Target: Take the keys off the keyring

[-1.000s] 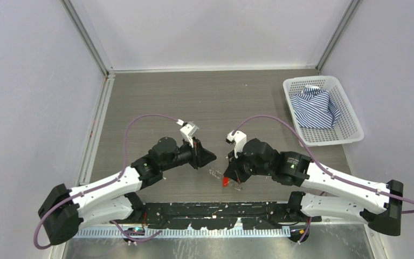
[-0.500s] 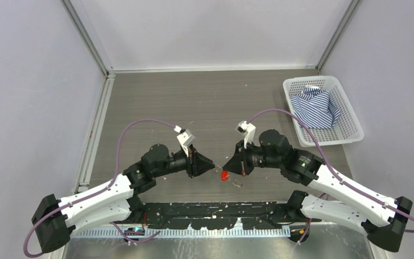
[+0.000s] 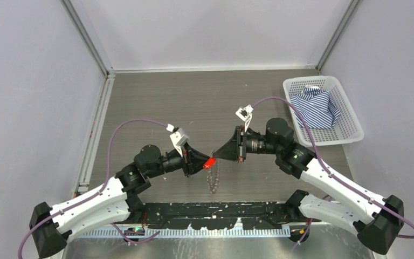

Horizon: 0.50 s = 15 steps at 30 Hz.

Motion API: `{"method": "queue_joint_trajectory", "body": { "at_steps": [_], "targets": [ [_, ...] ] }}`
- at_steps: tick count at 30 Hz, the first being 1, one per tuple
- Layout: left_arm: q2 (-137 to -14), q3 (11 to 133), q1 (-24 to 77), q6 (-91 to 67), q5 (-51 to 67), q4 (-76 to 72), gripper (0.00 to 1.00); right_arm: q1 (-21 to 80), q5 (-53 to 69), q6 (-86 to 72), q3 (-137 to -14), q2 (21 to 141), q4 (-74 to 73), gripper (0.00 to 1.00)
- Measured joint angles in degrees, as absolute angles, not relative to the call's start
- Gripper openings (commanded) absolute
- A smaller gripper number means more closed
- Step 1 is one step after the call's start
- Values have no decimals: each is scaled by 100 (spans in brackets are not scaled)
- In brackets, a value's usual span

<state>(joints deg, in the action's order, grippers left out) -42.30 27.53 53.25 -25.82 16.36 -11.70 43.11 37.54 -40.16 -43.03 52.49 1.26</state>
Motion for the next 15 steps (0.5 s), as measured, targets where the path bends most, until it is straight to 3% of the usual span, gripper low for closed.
{"method": "queue_joint_trajectory", "body": {
  "at_steps": [8,15],
  "targets": [
    [-4106,2755,5360,-2812,1507,-1214,23,4303,3409,-3905,-4311,5301,-102,1],
    [-4755,3063,5671,-2788,1970,-1249,25,4307,3011,-3894,-4307,5312,-38,1]
  ]
}}
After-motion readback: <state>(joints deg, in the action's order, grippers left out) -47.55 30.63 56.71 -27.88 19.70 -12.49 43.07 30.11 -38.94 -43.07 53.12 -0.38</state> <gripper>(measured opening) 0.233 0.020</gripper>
